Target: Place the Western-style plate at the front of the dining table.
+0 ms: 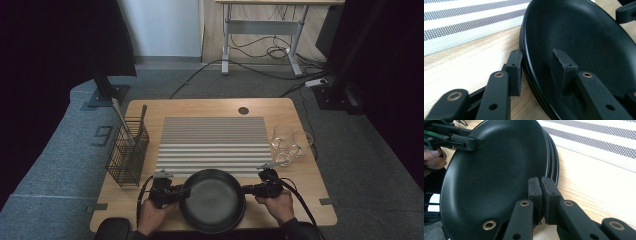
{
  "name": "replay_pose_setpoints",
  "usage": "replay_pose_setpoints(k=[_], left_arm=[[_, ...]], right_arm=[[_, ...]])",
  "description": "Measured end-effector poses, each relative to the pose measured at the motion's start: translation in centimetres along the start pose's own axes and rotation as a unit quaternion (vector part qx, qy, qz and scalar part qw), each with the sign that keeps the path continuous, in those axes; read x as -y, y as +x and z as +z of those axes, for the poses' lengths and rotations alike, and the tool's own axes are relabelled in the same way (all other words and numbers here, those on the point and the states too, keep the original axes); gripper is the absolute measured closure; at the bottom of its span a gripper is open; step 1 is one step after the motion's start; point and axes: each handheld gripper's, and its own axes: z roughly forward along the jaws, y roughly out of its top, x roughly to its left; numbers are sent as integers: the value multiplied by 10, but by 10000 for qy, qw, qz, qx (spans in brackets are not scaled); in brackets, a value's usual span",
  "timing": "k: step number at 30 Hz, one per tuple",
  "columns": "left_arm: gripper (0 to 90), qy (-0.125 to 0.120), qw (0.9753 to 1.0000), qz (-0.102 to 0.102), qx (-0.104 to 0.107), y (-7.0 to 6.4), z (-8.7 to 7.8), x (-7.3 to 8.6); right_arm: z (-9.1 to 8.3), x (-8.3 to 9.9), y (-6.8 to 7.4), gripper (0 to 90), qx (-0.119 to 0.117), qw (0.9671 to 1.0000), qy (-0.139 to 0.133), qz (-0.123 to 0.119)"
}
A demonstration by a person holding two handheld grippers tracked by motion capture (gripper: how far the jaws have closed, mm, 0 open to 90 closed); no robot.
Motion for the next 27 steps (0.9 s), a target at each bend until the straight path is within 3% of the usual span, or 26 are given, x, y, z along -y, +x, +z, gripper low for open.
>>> replay_pose_setpoints(k=[7, 16, 21, 22, 23, 24, 27], left_arm=[[601, -32, 9999, -103, 24, 1, 1, 0], [606, -54, 9999, -120, -18, 0, 1, 0], [641, -68, 9998, -182, 71, 4, -1, 0], [642, -68, 9998, -182, 71, 4, -1, 0], [642, -80, 9998, -181, 74, 4, -1, 1], [642, -82, 9998, -179, 71, 4, -1, 1], [641, -82, 9998, -152, 48, 3, -2, 1]], right_arm=[[10, -4, 0, 809, 87, 9999, 10, 56], [14, -8, 5, 809, 276, 9995, -12, -169], [6, -9, 3, 886, 109, 9998, -43, -176], [4, -8, 3, 886, -94, 9999, -40, -99], [3, -7, 4, 886, -152, 9998, -1, -93], [4, -5, 5, 892, -81, 9998, 87, -146], [5, -2, 6, 893, -181, 9998, 94, -62]])
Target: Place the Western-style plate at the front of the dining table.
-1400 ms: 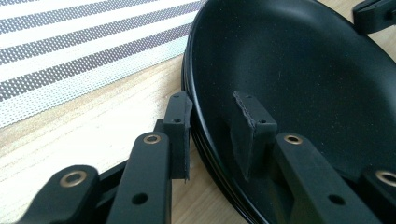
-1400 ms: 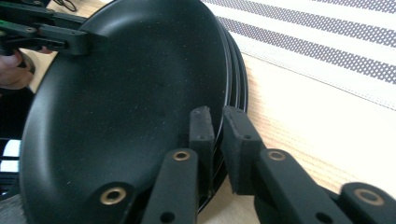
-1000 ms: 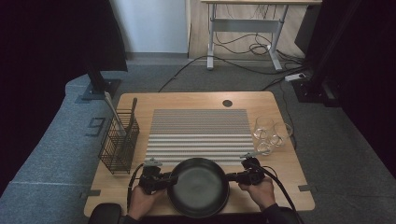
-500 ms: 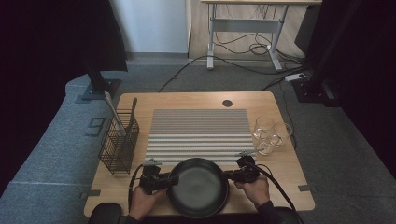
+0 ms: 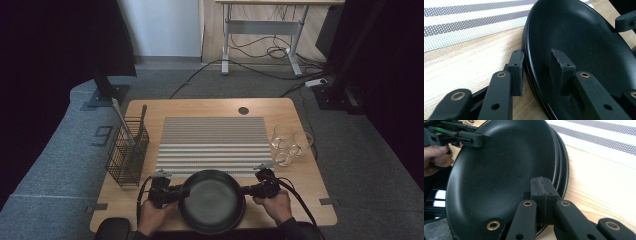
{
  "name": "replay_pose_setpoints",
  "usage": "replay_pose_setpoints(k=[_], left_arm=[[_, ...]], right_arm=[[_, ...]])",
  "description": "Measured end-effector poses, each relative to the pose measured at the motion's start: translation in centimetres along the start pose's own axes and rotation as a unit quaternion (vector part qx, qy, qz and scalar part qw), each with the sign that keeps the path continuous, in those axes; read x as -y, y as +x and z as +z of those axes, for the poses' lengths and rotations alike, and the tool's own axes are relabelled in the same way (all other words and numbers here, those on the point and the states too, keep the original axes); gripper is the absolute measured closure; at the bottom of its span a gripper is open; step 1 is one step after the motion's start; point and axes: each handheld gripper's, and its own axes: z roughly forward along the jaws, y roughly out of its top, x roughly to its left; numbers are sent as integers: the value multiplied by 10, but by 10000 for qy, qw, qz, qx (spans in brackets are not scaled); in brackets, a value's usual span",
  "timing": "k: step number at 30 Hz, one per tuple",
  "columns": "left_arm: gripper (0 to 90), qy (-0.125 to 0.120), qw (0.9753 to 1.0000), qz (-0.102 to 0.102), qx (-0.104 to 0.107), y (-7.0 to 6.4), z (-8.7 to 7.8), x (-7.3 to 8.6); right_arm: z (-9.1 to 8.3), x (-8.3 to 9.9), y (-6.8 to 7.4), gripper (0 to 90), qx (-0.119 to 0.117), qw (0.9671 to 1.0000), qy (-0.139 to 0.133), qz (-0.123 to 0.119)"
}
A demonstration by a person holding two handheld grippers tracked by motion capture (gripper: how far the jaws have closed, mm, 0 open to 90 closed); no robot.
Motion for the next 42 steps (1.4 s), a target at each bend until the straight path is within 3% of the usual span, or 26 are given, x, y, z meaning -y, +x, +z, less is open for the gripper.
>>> replay_pose_setpoints(k=[5, 20, 25, 35, 42], left_arm=[[642, -20, 10000, 5, 7, 0, -1, 1], [621, -14, 9999, 74, -80, -3, -2, 4], [605, 10, 10000, -49, -24, -3, -1, 5], [600, -29, 9998, -149, -130, -7, 0, 5], [589, -137, 9995, -261, -76, -6, 0, 5]], right_arm=[[-4, 0, -2, 886, 184, 9998, -55, 57], [-6, 3, -4, 878, 92, 9998, 2, 174], [-5, 3, -4, 857, 112, 9998, 10, 192], [-2, -1, 1, 867, 316, 9995, 8, 25], [2, -2, 3, 865, 294, 9996, -11, 21]])
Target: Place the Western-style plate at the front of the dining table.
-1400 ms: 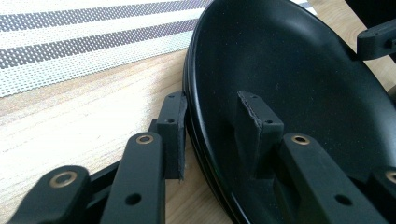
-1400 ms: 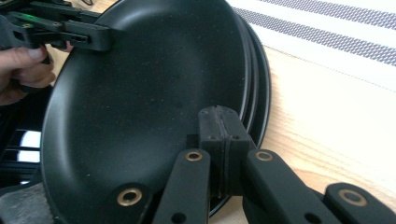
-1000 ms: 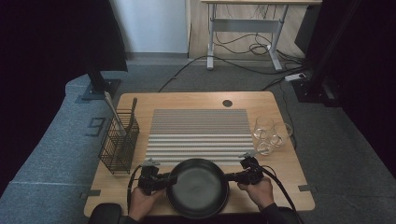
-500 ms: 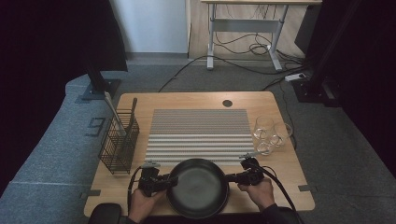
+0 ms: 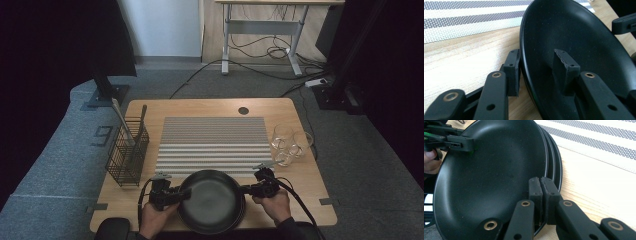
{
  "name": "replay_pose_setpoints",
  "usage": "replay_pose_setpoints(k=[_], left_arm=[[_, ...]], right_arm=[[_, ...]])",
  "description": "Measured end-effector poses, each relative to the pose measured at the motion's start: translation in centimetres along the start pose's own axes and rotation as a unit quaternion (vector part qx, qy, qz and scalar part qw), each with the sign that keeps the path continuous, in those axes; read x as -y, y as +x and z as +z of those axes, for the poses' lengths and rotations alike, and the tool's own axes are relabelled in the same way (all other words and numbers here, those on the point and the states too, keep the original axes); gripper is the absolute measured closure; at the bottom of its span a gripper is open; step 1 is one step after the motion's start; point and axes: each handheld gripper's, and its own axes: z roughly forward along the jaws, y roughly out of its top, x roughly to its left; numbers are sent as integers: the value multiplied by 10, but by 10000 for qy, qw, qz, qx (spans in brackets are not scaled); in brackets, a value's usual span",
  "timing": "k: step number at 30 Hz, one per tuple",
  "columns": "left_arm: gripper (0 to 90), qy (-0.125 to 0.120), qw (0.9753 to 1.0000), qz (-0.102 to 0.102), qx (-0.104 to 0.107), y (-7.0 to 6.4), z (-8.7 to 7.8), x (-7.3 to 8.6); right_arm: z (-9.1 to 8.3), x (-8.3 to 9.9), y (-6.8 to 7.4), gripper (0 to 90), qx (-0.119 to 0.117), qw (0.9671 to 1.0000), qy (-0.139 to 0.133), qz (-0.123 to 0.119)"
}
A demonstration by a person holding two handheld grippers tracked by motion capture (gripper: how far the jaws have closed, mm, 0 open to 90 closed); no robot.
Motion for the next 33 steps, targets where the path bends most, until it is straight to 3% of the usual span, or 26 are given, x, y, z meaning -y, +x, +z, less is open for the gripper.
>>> replay_pose_setpoints(k=[6, 11, 15, 18, 27, 33], left_arm=[[595, -60, 10000, -17, 29, 1, -2, 0], [601, -82, 10000, -18, 44, 2, -2, 0], [643, -140, 9997, -131, 120, 4, -4, 0], [654, -161, 9995, -203, 179, 6, -4, 0], [693, -181, 9989, -300, 300, 11, -6, -3], [722, -248, 9986, -272, 378, 14, -10, -14]], right_arm=[[5, -2, 1, 861, -63, 10000, -58, 14], [12, -1, 1, 799, -67, 10000, -30, 47], [17, -1, 1, 790, -140, 9998, -74, 96], [26, -1, -1, 774, -325, 9992, 13, 236], [29, -3, -1, 779, -404, 9988, -13, 274], [28, -6, -4, 802, -512, 9979, -191, 350]])
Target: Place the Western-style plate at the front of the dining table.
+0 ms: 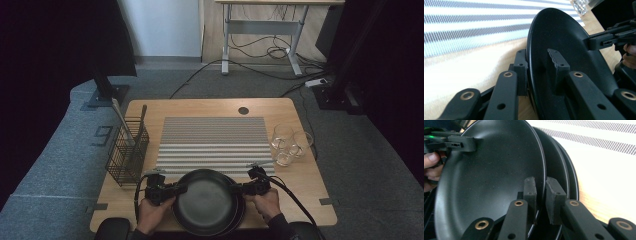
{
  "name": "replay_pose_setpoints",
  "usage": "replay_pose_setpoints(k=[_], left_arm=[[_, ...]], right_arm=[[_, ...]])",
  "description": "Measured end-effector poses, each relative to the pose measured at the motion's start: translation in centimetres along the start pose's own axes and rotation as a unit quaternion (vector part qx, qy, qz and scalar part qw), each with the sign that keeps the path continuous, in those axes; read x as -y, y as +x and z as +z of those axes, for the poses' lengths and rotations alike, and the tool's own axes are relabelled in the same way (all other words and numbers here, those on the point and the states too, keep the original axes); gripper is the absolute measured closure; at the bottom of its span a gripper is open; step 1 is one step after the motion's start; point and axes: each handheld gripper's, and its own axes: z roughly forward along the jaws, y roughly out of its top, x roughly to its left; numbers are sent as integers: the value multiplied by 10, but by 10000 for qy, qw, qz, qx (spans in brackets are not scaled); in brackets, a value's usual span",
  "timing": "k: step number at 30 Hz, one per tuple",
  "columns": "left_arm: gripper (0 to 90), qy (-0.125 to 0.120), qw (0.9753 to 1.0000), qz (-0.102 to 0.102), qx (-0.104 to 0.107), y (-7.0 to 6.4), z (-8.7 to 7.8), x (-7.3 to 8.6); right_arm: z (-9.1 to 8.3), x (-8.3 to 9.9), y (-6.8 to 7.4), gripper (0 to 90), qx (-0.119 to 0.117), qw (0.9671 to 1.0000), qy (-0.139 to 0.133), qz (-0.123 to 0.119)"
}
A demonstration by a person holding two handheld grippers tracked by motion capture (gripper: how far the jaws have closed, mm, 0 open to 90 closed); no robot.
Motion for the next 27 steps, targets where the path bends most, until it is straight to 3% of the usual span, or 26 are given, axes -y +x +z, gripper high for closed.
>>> replay_pose_setpoints(k=[1, 5, 7, 11, 12, 13, 14, 15, 18, 19, 23, 27], left_arm=[[740, -17, 9999, 25, 103, 2, -1, -6], [745, 9, 9998, 65, 187, 3, 0, -14], [757, 18, 9993, 120, 350, 5, 1, -21], [778, 12, 9986, 280, 454, 5, -1, -30], [786, 21, 9983, 360, 464, 3, -2, -33], [794, 40, 9974, 571, 447, 0, -3, -40], [796, 40, 9974, 571, 447, 0, -3, -40], [796, 59, 9958, 839, 370, -3, -4, -46], [797, 50, 9942, 1013, 348, -4, -4, -50], [799, 23, 9925, 1163, 368, -5, -4, -51], [800, -72, 9907, 1310, 373, -4, -5, -49], [800, -115, 9903, 1329, 392, -1, -5, -46]], right_arm=[[-4, -3, -1, 815, -61, 9999, -123, 17], [-13, -9, -3, 833, -191, 9992, -342, -16], [-16, -12, -3, 835, -187, 9989, -412, -80], [-18, -18, -5, 839, -145, 9986, -489, -165], [-19, -21, -6, 840, -131, 9983, -525, -201], [-23, -28, -6, 842, -55, 9975, -605, -352], [-23, -28, -6, 842, -55, 9975, -605, -352], [-26, -35, -3, 840, 108, 9962, -635, -586], [-29, -40, -1, 838, 225, 9949, -639, -745], [-30, -43, -1, 834, 286, 9940, -604, -869], [-26, -43, -4, 823, 349, 9931, -565, -962], [-23, -43, -4, 781, 336, 9928, -571, -995]])
